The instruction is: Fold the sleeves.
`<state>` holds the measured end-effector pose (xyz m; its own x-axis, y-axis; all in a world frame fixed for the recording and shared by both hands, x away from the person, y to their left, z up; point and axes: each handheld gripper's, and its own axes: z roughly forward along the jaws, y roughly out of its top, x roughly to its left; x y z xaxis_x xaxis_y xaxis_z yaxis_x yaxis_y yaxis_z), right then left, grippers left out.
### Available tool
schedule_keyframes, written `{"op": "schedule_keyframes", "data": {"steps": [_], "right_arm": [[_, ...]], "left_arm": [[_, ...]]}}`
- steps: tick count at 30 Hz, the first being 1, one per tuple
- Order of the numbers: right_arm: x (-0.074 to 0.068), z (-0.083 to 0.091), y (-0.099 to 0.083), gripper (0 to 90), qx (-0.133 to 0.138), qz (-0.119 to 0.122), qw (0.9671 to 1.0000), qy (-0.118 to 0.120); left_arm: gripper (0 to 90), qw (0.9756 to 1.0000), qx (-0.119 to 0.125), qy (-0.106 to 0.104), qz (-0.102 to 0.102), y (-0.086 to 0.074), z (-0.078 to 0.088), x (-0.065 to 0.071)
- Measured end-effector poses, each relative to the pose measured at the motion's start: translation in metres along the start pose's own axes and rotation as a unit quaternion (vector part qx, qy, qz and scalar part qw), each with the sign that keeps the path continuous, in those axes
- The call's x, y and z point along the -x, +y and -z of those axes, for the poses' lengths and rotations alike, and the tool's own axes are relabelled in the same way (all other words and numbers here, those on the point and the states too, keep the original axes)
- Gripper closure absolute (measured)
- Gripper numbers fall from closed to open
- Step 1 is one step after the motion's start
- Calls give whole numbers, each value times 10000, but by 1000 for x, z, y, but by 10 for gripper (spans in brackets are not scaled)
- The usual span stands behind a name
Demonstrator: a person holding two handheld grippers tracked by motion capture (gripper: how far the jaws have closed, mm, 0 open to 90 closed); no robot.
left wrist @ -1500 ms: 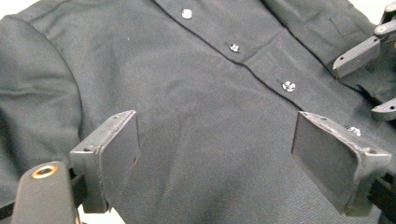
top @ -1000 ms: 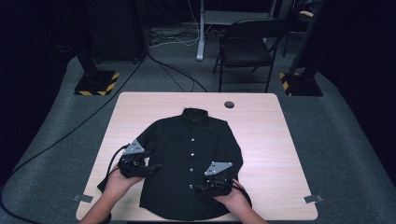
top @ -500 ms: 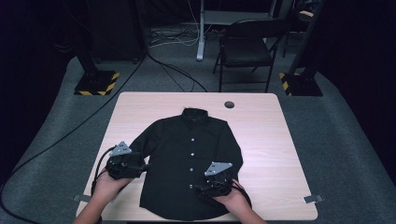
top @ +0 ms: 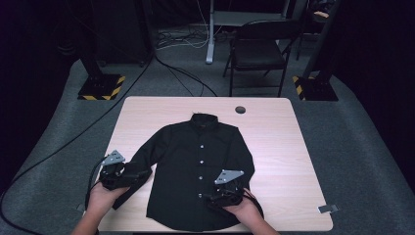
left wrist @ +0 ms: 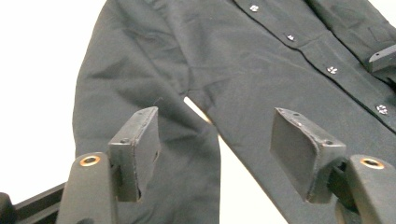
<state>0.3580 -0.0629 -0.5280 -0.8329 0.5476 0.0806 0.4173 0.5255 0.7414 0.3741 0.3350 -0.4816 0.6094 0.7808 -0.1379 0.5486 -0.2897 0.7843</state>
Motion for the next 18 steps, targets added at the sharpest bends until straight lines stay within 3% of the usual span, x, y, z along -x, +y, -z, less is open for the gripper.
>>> {"op": "schedule_keyframes", "data": {"steps": [7,18], "right_arm": [[0,0,0,372,23,-16,10000,1],[1,0,0,372,35,-50,10000,14]], "left_arm": [[384,9999,-55,117,60,-6,4,-6],[488,9983,30,430,387,-16,17,-24]]}}
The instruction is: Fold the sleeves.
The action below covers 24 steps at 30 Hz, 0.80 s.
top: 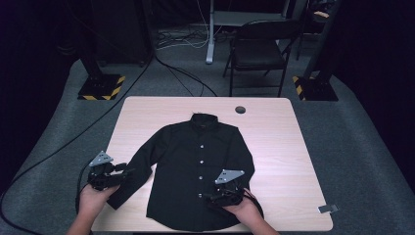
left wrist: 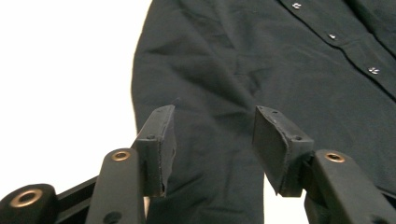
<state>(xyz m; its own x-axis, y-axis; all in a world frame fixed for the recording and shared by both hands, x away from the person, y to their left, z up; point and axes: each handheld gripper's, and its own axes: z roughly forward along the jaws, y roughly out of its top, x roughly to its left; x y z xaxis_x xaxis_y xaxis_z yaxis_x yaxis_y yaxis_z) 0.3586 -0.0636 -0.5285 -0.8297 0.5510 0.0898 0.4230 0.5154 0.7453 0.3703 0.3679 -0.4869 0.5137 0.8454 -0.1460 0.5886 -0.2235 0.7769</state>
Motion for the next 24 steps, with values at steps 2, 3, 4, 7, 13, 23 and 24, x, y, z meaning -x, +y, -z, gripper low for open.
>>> {"op": "schedule_keyframes", "data": {"steps": [2,3,4,7,13,23,24], "right_arm": [[0,0,0,372,2,-5,10000,-2],[0,0,0,372,5,-8,10000,-3],[0,0,0,372,6,-10,10000,-2],[1,0,0,372,8,-8,10000,-6],[1,0,0,372,15,-12,10000,-12],[1,0,0,376,9,-11,10000,-24],[1,0,0,377,10,-12,10000,-25]], "left_arm": [[509,10000,-25,73,24,-2,2,-4],[519,10000,-27,87,34,-3,3,-5],[531,9999,-54,112,40,-4,4,-6],[564,9997,-137,210,0,-6,4,-9],[605,9995,-243,215,-11,-13,3,-13],[667,9986,-402,330,-3,-25,3,-19],[667,9985,-416,358,-17,-26,4,-20]]}}
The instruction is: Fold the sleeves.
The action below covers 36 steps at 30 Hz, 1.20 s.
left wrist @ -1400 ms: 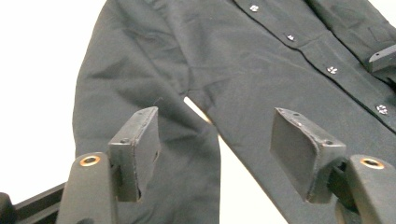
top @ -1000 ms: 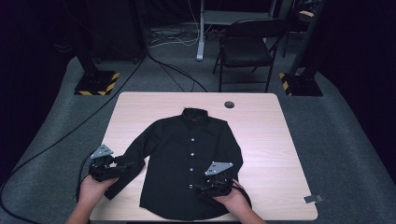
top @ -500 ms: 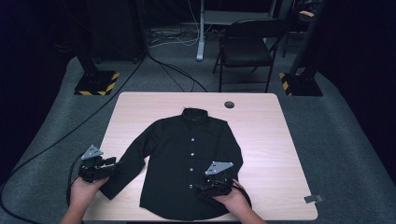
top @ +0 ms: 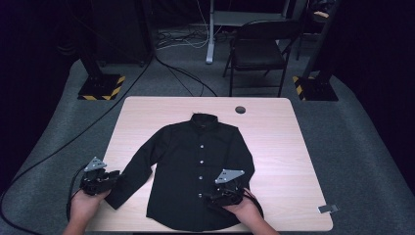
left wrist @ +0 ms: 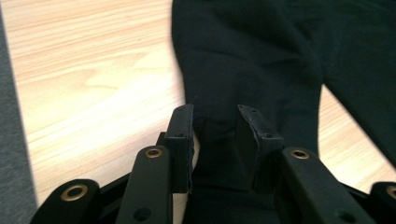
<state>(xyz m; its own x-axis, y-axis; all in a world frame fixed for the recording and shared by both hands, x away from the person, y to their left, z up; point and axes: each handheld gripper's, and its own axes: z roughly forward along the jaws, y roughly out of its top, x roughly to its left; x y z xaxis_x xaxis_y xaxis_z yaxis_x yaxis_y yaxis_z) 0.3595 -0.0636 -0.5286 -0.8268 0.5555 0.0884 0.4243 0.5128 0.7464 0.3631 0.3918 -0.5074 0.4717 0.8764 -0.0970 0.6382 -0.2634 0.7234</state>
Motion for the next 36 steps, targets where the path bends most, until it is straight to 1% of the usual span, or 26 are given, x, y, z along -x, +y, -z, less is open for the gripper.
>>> {"op": "schedule_keyframes", "data": {"steps": [5,9,13,18,22,23,30,36], "right_arm": [[0,0,0,377,-1,-3,10000,-4],[0,0,0,377,-1,3,10000,-6],[0,0,0,379,0,-4,10000,-11],[0,0,0,379,-2,-4,10000,-7],[0,0,0,380,-3,-2,10000,-10],[0,0,0,380,-2,-2,10000,-11],[0,0,0,381,-4,12,10000,-18],[0,0,0,383,-1,6,10000,-18]], "left_arm": [[664,10000,15,7,92,-4,1,-5],[666,9999,-75,21,106,-7,-1,-7],[685,9998,-87,-37,190,-9,-2,-9],[718,9997,-135,-90,201,-10,-4,-10],[727,9996,-213,-79,167,-12,-6,-10],[729,9996,-210,-109,183,-12,-6,-10],[821,9995,-208,-187,168,-13,-7,-9],[863,9994,-190,-211,203,-11,-4,-8]]}}
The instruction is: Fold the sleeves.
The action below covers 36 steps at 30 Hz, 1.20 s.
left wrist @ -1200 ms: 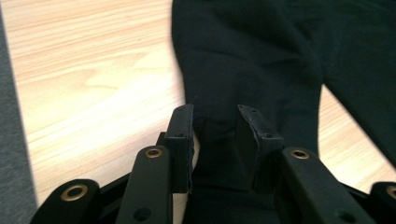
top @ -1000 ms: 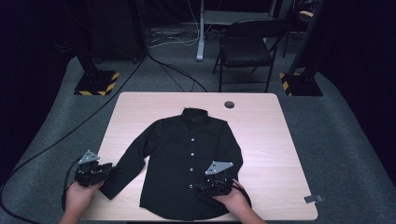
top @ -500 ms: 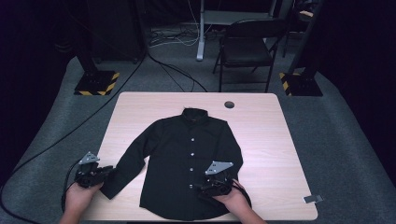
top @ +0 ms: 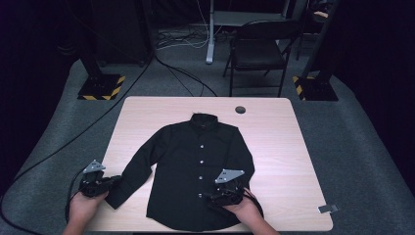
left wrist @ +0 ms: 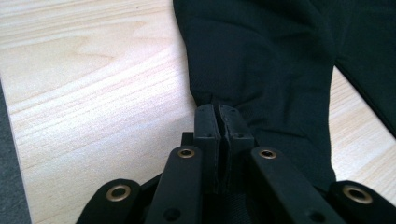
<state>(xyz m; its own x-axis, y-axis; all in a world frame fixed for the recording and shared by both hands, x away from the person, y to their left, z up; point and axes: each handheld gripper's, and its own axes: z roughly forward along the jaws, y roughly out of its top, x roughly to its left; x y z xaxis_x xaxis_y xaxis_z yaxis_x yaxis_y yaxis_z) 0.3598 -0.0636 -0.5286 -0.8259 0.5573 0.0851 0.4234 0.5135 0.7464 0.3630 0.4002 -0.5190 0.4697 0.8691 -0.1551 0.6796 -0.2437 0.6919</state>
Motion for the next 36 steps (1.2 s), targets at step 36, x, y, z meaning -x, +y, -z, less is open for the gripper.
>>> {"op": "schedule_keyframes", "data": {"steps": [36], "right_arm": [[1,0,0,388,22,-9,10000,12]], "left_arm": [[869,9924,702,43,-1005,65,59,31]]}}
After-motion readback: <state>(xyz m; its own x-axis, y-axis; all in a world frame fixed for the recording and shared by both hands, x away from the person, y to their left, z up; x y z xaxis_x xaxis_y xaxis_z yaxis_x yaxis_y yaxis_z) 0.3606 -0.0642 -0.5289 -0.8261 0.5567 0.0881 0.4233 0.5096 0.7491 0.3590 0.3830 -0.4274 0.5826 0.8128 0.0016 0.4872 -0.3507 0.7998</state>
